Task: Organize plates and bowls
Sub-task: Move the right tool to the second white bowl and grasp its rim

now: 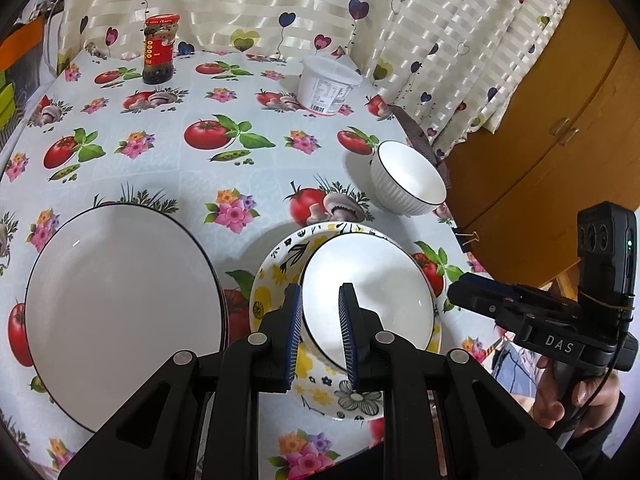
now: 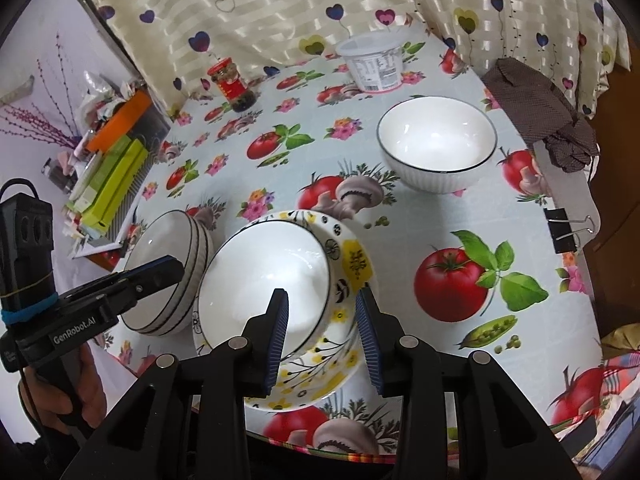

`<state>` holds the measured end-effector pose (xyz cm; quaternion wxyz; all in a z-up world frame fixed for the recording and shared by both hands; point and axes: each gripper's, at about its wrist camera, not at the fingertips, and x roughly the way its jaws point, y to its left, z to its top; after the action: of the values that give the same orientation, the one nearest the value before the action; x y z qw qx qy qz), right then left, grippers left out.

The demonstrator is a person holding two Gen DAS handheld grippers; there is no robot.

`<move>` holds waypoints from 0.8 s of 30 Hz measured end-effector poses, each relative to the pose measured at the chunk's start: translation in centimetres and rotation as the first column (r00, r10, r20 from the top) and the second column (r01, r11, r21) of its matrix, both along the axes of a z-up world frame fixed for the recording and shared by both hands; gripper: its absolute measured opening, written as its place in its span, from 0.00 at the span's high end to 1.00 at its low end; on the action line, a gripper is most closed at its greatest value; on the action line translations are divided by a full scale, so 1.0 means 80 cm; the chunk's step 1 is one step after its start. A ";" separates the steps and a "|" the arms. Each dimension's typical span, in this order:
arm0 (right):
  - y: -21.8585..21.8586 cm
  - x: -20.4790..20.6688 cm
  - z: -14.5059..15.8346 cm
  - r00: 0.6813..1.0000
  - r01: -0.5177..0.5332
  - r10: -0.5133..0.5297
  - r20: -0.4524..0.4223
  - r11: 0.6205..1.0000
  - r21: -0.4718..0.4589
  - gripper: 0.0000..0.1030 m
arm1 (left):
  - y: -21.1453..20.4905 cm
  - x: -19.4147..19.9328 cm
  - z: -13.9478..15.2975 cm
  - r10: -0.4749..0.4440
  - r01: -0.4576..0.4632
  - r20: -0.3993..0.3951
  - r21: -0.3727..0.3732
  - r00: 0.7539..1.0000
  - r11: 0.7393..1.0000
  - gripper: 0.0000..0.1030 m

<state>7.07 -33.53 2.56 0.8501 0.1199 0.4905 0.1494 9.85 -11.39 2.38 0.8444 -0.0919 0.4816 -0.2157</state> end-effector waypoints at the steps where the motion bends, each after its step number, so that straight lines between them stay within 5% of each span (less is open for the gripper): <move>1: -0.004 0.000 0.001 1.000 0.005 -0.005 0.003 1.000 0.001 0.67 | -0.001 0.002 0.000 -0.002 0.002 -0.001 0.002 1.000 1.000 0.82; 24: -0.113 0.066 0.010 0.982 0.188 -0.189 0.016 0.982 0.014 0.67 | -0.088 0.125 0.019 -0.138 0.138 -0.056 -0.003 0.989 0.990 0.82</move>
<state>12.34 -42.53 3.38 0.8639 0.1697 0.4687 0.0722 19.81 -18.44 3.89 0.8137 -0.0643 0.5104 -0.2707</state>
